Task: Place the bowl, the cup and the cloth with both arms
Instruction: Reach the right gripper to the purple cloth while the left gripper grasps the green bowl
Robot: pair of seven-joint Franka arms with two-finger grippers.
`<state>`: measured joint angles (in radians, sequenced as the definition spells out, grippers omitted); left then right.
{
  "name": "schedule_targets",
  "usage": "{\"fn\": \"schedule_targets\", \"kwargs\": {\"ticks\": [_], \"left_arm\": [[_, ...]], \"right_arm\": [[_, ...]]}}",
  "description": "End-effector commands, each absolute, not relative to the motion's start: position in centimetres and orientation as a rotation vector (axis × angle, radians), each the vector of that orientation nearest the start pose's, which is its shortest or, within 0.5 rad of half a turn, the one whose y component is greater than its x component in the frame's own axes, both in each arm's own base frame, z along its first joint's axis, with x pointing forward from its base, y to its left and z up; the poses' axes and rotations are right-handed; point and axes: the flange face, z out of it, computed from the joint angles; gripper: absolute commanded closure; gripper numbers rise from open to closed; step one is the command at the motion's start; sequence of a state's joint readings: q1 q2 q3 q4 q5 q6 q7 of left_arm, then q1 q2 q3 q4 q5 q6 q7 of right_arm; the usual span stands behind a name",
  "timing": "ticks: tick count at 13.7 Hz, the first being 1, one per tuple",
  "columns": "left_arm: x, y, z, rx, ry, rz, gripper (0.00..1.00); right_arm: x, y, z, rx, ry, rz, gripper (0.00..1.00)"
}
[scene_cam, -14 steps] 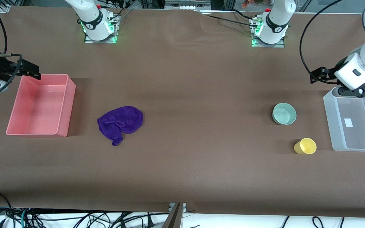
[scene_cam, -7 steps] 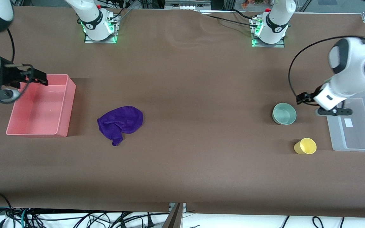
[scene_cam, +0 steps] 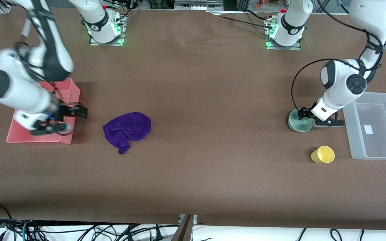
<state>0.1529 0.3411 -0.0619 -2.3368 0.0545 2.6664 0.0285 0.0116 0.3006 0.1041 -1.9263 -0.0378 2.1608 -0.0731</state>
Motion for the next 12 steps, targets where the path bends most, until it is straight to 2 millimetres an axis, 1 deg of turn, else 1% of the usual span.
{"fn": "schedule_targets", "kwargs": {"ticks": [1, 3, 5, 6, 7, 8, 10, 11, 12], "left_arm": [[52.2, 4.3, 19.4, -3.149, -0.011, -0.005, 1.0], [52.0, 4.3, 18.9, -3.152, -0.013, 0.009, 1.0], [52.3, 4.2, 19.2, -3.153, -0.02, -0.001, 1.0], [52.5, 4.2, 19.6, -3.153, -0.02, -0.008, 1.0], [52.8, 4.4, 20.5, -3.15, -0.022, -0.032, 1.0], [53.0, 4.4, 21.9, -3.146, -0.022, -0.053, 1.0], [53.5, 4.6, 25.7, -3.14, -0.022, -0.011, 1.0], [54.2, 4.9, 28.1, -3.138, -0.022, 0.042, 1.0], [54.9, 5.2, 30.6, -3.138, 0.012, 0.131, 1.0]], "right_arm": [[59.9, 10.0, 27.8, -3.104, -0.387, 0.067, 0.0], [59.5, 11.2, 24.6, -3.091, -0.414, -0.023, 0.0], [59.2, 11.5, 21.7, -3.077, -0.432, -0.104, 0.0], [59.2, 12.2, 20.7, -3.068, -0.454, -0.13, 0.0], [59.2, 12.5, 19.8, -3.063, -0.459, -0.151, 0.0], [59.2, 12.7, 18.9, -3.058, -0.462, -0.174, 0.04], [59.1, 12.8, 18.0, -3.054, -0.465, -0.182, 0.65], [59.0, 13.0, 17.8, -3.053, -0.466, -0.174, 0.9], [59.1, 13.0, 17.9, -3.054, -0.469, -0.172, 1.0]]}}
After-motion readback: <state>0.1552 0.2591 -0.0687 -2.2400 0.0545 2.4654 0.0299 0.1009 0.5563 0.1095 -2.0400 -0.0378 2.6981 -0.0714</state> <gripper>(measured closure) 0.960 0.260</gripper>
